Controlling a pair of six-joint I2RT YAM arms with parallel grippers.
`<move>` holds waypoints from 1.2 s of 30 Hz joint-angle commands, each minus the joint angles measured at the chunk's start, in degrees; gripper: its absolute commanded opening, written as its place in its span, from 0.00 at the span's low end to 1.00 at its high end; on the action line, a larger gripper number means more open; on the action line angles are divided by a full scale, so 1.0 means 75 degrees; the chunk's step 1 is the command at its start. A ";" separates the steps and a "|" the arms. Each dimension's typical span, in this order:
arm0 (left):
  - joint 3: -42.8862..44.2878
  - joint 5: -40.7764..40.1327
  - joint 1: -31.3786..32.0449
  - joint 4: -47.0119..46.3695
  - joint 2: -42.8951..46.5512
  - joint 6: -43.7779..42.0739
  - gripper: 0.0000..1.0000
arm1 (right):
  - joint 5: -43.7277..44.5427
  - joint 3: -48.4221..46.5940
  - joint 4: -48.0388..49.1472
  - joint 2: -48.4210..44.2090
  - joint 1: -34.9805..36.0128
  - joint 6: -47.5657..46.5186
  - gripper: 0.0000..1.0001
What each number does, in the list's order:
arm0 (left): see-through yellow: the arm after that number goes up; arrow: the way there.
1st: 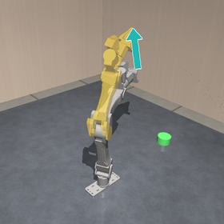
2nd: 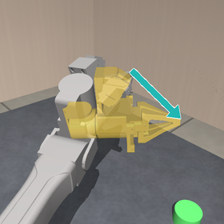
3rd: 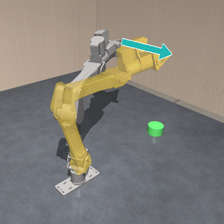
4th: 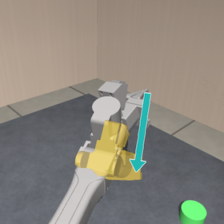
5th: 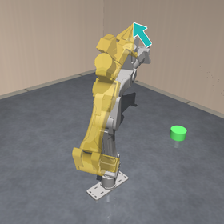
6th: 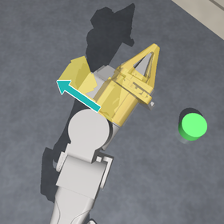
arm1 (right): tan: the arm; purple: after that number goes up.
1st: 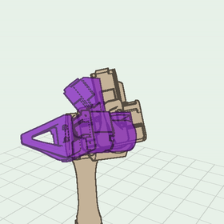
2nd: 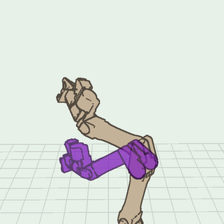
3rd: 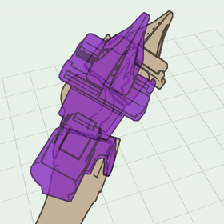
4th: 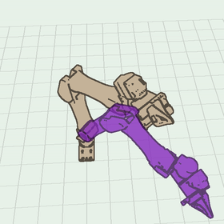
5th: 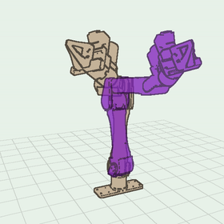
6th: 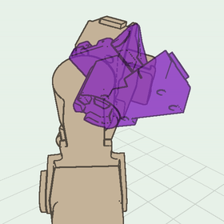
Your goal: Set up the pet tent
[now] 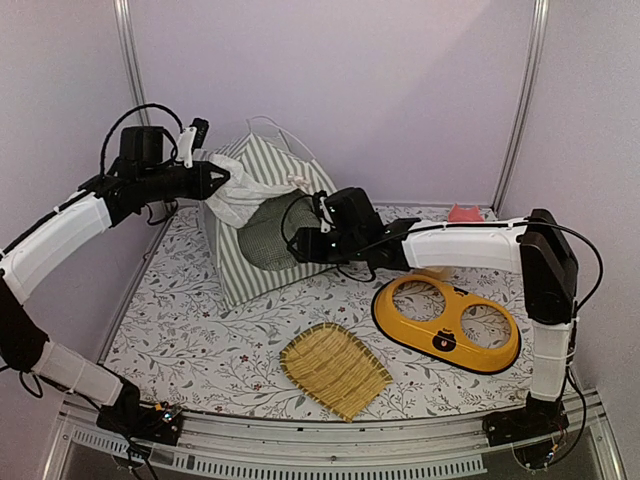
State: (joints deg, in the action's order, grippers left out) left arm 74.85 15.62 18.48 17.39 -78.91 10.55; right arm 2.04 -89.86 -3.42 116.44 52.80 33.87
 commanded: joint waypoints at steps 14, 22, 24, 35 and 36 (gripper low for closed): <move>-0.2216 0.0370 0.2793 -0.0633 0.0893 0.0392 0.35 | 0.0610 0.1565 0.0062 -0.1382 -0.0411 0.0055 0.85; -0.3779 -0.0650 0.2793 -0.1666 0.1904 0.1921 0.65 | 0.0979 0.2291 0.0009 -0.1867 -0.0681 0.0170 0.86; -0.3850 -0.1033 0.2689 -0.1615 0.1697 0.2272 0.62 | 0.1015 0.2344 -0.0006 -0.1893 -0.0693 0.0174 0.86; -0.3901 0.0374 0.2233 -0.2824 0.0875 0.2678 0.17 | 0.0403 0.2380 0.0268 -0.1836 -0.0600 0.0195 0.88; -0.3909 0.0711 0.2313 -0.2964 0.0841 0.2607 0.13 | 0.0347 0.2382 0.0288 -0.1813 -0.0590 0.0191 0.88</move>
State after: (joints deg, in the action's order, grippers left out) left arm 45.71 11.99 34.50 2.42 -72.34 30.55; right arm 6.92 -72.64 -3.36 104.25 47.79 34.98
